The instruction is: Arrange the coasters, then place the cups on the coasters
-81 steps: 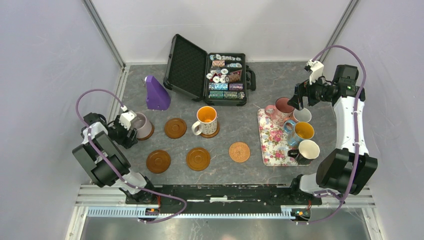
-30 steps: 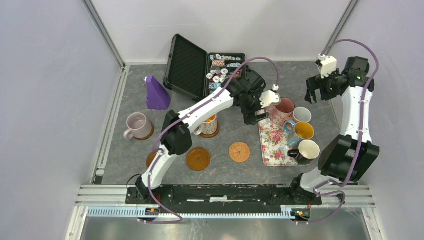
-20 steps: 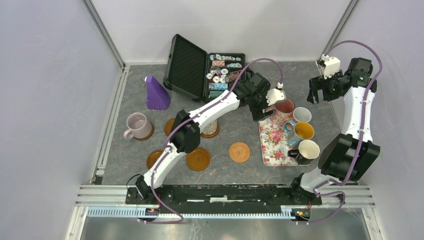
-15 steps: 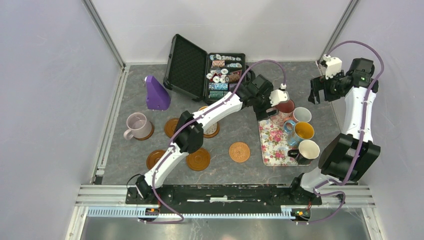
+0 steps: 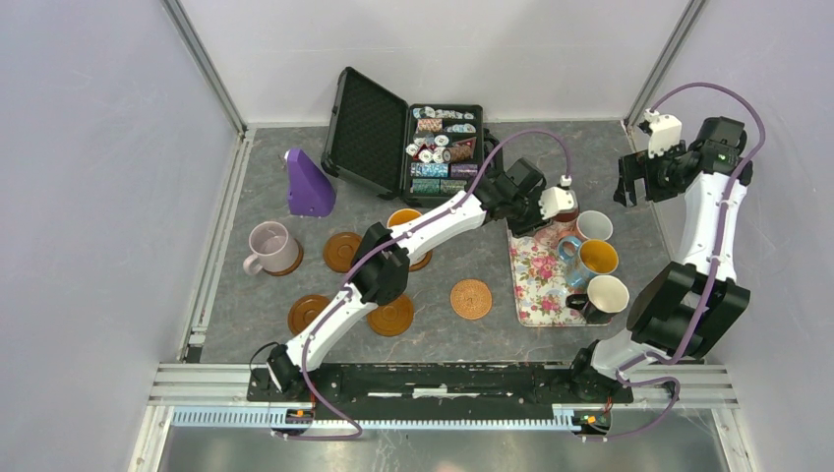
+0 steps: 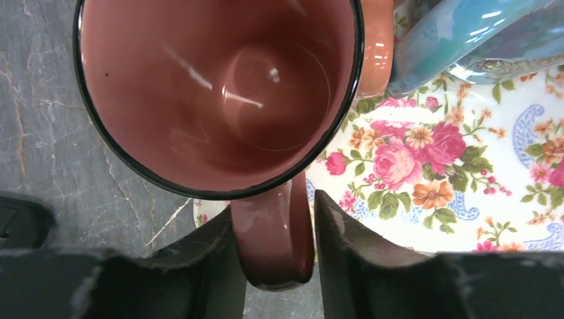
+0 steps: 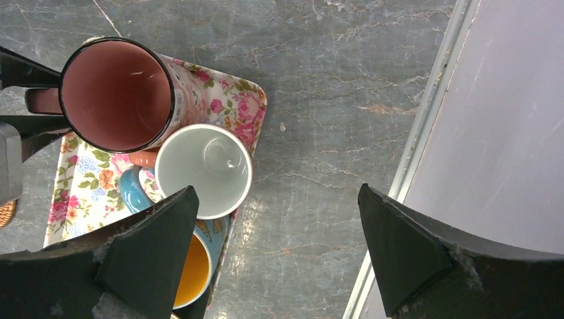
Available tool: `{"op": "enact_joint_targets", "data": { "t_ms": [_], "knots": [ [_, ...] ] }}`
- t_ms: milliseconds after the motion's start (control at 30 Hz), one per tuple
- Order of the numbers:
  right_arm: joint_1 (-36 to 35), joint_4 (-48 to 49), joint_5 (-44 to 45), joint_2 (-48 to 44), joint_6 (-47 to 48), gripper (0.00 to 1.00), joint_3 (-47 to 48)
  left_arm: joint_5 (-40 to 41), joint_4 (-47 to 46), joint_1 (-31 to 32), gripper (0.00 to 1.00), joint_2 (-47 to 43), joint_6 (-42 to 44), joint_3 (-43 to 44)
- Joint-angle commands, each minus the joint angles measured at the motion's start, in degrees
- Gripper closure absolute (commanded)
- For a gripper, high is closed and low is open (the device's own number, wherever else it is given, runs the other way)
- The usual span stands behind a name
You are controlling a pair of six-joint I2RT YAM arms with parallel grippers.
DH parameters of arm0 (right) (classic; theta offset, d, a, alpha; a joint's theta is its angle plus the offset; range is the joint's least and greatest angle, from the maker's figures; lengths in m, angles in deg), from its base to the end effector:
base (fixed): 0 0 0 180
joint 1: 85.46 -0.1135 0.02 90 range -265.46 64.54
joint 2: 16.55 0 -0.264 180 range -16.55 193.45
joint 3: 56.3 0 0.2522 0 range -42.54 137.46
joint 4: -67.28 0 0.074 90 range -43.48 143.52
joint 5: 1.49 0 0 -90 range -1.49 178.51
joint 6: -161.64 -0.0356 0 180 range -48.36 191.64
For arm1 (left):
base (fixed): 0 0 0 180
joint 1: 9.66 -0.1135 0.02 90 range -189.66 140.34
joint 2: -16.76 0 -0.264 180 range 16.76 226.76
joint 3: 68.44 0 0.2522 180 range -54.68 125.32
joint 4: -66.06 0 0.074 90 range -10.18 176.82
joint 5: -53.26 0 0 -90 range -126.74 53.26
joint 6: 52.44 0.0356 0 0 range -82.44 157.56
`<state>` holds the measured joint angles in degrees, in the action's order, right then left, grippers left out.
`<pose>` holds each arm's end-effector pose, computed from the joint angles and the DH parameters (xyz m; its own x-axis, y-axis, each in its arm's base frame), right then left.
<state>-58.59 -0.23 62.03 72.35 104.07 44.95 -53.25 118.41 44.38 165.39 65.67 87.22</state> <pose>0.2942 -0.1313 0.3445 -0.7131 -0.1768 -0.6784 -0.2430 0.9700 0.0025 0.3276 -0.4687 0.2049 0.0526 0.6967 -0.7154 0.9847 0.0828 0.1531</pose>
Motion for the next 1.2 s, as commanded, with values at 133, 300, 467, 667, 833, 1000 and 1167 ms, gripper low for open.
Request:
{"op": "enact_joint_targets", "data": {
  "t_ms": [133, 300, 467, 667, 833, 1000, 1167],
  "knots": [
    [0.9, -0.1, -1.8, -1.5, 0.9, 0.02, 0.2, -0.5, -1.9, 0.7, 0.67, -3.7, -4.7, -1.0],
    [1.0, 0.3, -2.2, -1.8, 0.8, 0.02, -0.3, 0.0, -1.8, 0.7, 0.83, -7.1, -6.4, -4.8],
    [1.1, 0.5, -2.6, -2.0, 0.9, 0.02, -1.0, -0.7, -1.7, 0.7, 0.90, -11.4, -10.8, -8.8],
    [1.1, 0.8, -3.2, -2.0, 0.7, 0.02, -1.2, -1.6, -1.8, 1.0, 0.94, -15.5, -13.5, -14.8],
    [1.1, 0.8, -3.4, -2.0, 0.6, 0.02, -1.2, -0.4, -1.7, 1.2, 0.93, -16.1, -13.3, -18.5],
    [1.2, 0.7, -3.4, -2.0, 0.6, 0.02, -1.3, 0.8, -1.8, 1.5, 0.70, -15.2, -13.5, -18.5],
    [1.2, 0.6, -3.8, -2.0, 0.4, 0.02, -1.2, 2.0, -1.9, 2.0, 0.56, -13.2, -13.8, -17.1]
  ]
}}
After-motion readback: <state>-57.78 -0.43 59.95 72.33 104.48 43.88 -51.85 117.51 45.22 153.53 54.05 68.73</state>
